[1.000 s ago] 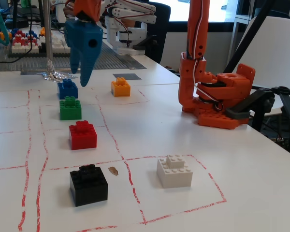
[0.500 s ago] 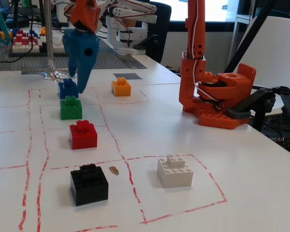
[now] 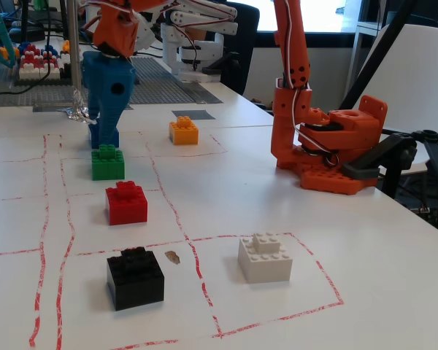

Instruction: Grab the block and put it in the grey marker

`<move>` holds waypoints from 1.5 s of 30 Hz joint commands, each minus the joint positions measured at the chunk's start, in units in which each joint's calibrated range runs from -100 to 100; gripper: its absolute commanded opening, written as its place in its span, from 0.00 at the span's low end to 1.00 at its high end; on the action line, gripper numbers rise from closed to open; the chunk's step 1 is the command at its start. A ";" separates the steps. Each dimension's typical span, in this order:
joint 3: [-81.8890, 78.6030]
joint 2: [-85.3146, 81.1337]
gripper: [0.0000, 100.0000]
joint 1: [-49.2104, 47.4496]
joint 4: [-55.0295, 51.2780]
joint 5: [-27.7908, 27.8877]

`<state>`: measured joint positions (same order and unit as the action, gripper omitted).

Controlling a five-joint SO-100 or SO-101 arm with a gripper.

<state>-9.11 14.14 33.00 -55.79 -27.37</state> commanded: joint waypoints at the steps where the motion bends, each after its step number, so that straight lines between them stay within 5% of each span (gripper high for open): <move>1: 5.84 -2.20 0.34 1.71 1.50 -0.54; 14: 5.84 1.33 0.31 3.92 2.07 -0.63; 21: 4.66 0.30 0.17 5.68 1.75 -1.07; 25: 4.66 -0.65 0.00 6.04 0.77 0.20; 33: 5.93 -5.39 0.00 4.98 -8.54 2.88; 45: 1.04 -24.44 0.00 2.07 -23.15 23.15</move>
<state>-10.19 -1.25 36.19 -76.53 -9.11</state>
